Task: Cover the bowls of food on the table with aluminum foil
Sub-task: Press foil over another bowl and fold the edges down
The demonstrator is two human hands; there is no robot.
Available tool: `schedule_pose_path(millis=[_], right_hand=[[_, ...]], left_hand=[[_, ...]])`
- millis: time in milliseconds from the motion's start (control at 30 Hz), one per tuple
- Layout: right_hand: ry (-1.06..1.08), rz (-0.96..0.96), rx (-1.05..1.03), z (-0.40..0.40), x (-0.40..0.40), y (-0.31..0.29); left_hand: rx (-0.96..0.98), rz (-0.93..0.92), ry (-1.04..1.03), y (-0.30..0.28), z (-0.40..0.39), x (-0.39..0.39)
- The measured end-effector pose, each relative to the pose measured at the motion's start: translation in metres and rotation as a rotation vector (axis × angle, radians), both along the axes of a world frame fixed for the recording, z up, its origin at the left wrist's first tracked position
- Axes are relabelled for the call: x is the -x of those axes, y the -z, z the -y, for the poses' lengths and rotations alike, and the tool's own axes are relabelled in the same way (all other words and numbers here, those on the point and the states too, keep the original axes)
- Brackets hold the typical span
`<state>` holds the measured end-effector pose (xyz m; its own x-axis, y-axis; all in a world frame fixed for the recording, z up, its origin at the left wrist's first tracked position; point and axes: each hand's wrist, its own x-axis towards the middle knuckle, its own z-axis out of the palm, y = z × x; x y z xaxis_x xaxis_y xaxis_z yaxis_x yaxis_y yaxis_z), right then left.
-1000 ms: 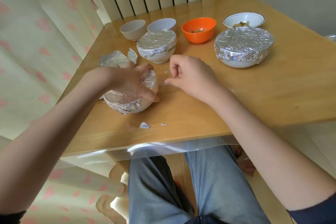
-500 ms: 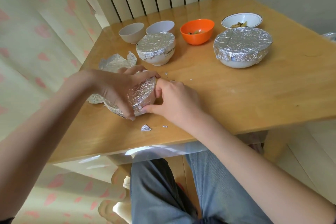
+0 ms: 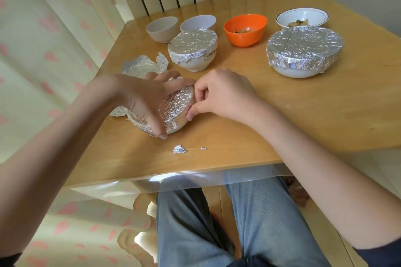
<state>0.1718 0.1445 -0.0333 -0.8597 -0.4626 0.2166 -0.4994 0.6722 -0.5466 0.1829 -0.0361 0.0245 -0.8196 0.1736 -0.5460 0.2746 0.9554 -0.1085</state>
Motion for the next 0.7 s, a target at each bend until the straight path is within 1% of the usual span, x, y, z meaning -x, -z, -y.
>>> schedule_pose_path(millis=[67,133,267,300,367,433,533,633,700], right_hand=[[0.002,-0.014,-0.037,0.0,0.005,-0.002],[-0.016,0.024,-0.047,0.0,0.011,0.0],[-0.149,0.161,0.113,-0.004,0.02,0.006],[-0.145,0.16,0.137,-0.005,0.022,0.005],[-0.106,0.12,0.121,-0.004,0.023,0.003],[-0.053,0.056,0.066,-0.004,0.021,0.004],[0.026,-0.006,0.056,-0.007,0.018,0.012],[-0.028,0.069,0.095,-0.014,0.007,0.02],[-0.089,0.11,0.063,-0.018,-0.008,0.019]], left_hand=[[0.004,-0.004,0.002,0.0,-0.001,0.0],[-0.003,-0.003,0.002,-0.001,-0.001,0.0],[-0.001,0.0,0.006,-0.001,-0.003,-0.001],[-0.003,0.0,0.008,-0.002,-0.004,-0.002],[0.005,0.008,-0.003,-0.004,-0.006,-0.002],[0.026,0.007,-0.055,-0.002,-0.006,0.0],[0.031,-0.007,-0.223,0.004,-0.006,-0.002],[-0.047,0.046,-0.302,-0.001,-0.003,-0.008],[-0.119,0.082,-0.28,-0.012,0.003,-0.012]])
